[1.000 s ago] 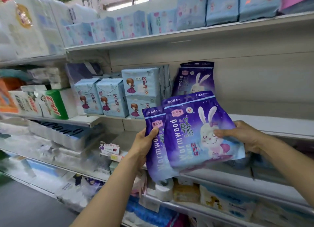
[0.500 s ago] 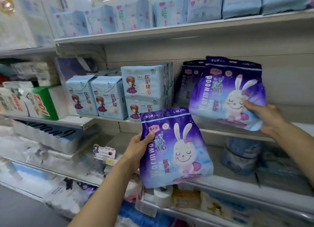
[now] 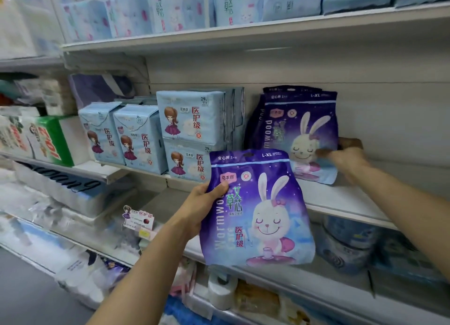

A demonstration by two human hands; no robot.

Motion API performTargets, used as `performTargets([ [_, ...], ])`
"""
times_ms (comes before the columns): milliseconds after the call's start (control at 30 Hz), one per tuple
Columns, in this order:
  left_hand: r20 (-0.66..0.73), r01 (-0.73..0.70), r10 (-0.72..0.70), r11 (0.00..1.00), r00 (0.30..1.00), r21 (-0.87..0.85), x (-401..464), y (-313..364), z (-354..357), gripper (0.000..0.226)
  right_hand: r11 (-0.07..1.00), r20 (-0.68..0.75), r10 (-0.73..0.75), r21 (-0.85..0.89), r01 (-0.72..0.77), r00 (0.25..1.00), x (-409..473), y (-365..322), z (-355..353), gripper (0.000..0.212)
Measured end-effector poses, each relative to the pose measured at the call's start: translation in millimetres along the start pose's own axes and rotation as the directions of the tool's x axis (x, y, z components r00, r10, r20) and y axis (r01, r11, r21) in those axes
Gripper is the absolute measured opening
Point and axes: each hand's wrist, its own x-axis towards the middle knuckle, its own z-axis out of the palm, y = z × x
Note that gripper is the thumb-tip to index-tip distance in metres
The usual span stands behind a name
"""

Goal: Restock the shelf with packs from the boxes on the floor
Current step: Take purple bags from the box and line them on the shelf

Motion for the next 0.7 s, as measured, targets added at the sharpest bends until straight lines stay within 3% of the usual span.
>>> performTargets([
  [400, -0.039, -0.033, 0.031, 0.998, 0.999, -0.058, 15, 11, 24, 0.026, 0.974, 0.013, -0.052, -0.221, 0.054, 0.999, 56, 6, 35, 0.034],
  [700, -0.038, -0.033, 0.031, 0.998, 0.999, -0.058, 17, 12, 25, 0.03, 0.941, 0.04, -0.058, -0.331, 0.068, 0.997, 72, 9, 35, 0.047],
])
